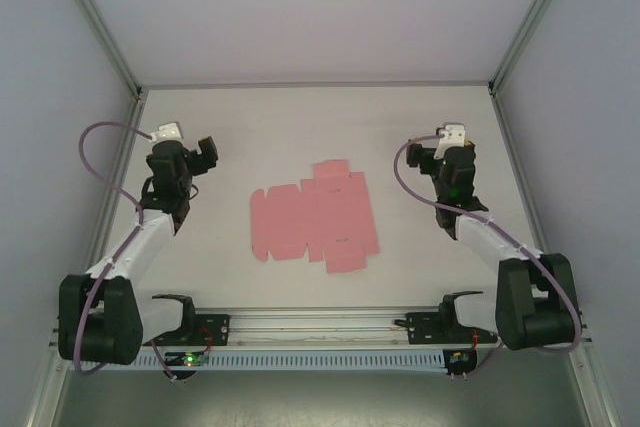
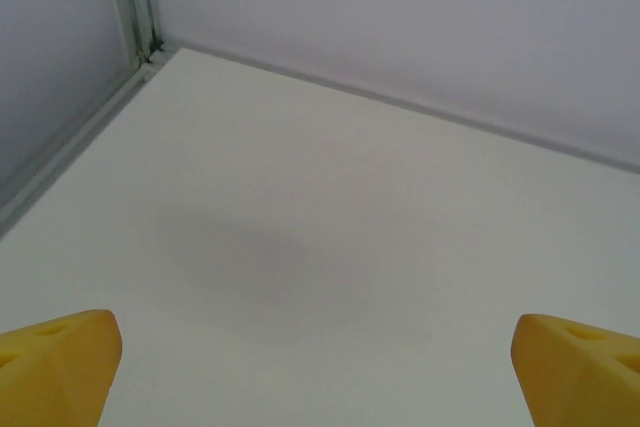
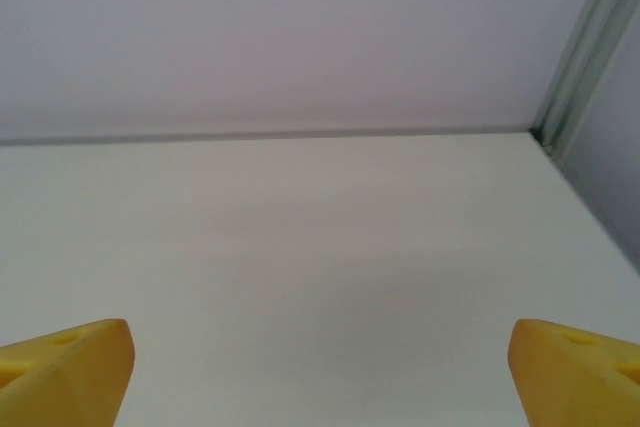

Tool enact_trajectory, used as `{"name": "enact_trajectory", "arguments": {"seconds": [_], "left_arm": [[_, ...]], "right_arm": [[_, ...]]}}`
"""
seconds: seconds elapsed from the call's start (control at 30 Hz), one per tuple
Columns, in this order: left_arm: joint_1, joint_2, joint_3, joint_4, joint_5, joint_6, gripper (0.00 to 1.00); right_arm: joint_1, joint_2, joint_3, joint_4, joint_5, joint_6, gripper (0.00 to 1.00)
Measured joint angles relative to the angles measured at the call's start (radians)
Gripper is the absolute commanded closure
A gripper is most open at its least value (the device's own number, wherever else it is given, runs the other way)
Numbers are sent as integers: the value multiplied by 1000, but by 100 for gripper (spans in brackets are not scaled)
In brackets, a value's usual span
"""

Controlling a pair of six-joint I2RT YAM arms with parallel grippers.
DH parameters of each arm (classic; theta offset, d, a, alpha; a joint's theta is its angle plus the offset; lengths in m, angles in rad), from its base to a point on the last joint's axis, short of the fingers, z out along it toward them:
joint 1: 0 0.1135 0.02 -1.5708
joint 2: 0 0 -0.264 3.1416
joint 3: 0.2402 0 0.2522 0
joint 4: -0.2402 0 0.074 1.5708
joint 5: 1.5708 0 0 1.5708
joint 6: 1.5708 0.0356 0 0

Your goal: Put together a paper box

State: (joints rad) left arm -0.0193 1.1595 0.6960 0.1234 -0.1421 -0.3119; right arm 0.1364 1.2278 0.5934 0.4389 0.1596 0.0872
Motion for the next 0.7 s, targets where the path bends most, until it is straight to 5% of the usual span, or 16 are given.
{"name": "enact_trajectory", "arguments": {"seconds": [0.33,0.7], "left_arm": [[-238,-18,-35,-258,64,-197,0],[-335,91,-66,-266,172,-273,0]], "right_arm": [[257,114,125,-290,-168,220,39],[309,470,204,-312,-372,365,56]]}}
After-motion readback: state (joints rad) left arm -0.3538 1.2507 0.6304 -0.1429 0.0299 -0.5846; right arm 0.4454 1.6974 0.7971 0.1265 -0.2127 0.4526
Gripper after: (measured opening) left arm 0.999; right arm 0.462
